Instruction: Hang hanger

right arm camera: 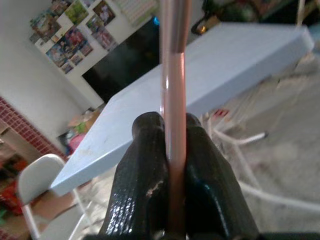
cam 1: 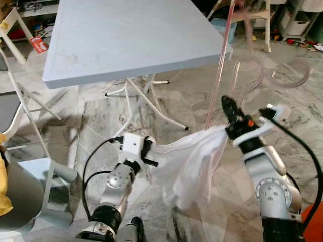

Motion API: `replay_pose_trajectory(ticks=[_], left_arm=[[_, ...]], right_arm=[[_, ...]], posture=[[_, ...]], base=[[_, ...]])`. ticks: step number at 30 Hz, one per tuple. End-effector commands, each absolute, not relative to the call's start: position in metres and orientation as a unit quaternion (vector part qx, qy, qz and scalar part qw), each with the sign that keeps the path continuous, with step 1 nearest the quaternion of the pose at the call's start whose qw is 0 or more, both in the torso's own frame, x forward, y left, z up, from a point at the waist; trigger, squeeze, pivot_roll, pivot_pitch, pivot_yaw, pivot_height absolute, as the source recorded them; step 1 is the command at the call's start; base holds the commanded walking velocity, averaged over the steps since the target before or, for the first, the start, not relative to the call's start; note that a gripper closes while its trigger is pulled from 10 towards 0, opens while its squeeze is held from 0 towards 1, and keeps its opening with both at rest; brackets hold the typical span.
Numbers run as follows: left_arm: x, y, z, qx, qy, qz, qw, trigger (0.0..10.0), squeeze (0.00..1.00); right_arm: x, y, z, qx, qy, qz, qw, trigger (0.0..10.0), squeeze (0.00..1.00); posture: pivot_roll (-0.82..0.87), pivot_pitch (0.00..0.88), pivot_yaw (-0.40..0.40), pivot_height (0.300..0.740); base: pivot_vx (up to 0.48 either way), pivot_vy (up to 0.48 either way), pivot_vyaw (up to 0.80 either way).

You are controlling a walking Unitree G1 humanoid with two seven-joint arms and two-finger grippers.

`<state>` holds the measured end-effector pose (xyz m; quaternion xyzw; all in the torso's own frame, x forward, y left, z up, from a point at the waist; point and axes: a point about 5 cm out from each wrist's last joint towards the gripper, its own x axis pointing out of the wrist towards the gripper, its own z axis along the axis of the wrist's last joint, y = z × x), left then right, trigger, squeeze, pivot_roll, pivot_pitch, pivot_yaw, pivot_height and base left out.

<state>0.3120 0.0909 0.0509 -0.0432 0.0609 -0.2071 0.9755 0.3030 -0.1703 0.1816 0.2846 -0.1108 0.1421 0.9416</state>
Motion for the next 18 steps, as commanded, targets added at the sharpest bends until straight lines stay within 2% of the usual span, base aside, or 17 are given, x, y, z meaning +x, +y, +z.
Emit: replay_pose_trajectory(ticks=[1,3,8,10,12,18], left_arm=[[0.31,0.092,0.049,-0.053,0.067,-0.208,0.974,0.0,0.0],[0.308,0.089,0.047,-0.06,0.071,-0.215,0.972,0.0,0.0],[0.306,0.085,0.047,-0.069,0.072,-0.218,0.971,0.0,0.0],[0.308,0.084,0.05,-0.083,0.071,-0.215,0.971,0.0,0.0],[0.309,0.083,0.052,-0.087,0.069,-0.215,0.97,0.0,0.0],[0.308,0.082,0.051,-0.09,0.074,-0.216,0.97,0.0,0.0]], right_arm=[[0.307,-0.182,0.181,0.239,-0.119,0.085,0.96,10.0,0.0],[0.315,-0.183,0.185,0.189,-0.126,0.054,0.972,10.0,0.0],[0.328,-0.174,0.196,0.112,-0.146,0.023,0.983,10.0,0.0],[0.331,-0.165,0.2,0.006,-0.165,0.019,0.986,10.0,0.0],[0.335,-0.16,0.201,0.006,-0.167,0.0,0.986,10.0,0.0],[0.341,-0.157,0.193,0.097,-0.144,-0.014,0.985,10.0,0.0]], posture=[[-0.04,0.139,0.007,0.74],[-0.04,0.137,0.005,0.74],[-0.05,0.139,0.0,0.74],[-0.05,0.141,0.0,0.74],[-0.04,0.142,-0.002,0.74],[-0.04,0.144,-0.005,0.74]], base=[[0.0,0.0,0.0],[0.0,0.0,0.0],[0.0,0.0,0.0],[0.0,0.0,0.0],[0.0,0.0,0.0],[0.0,0.0,0.0]])
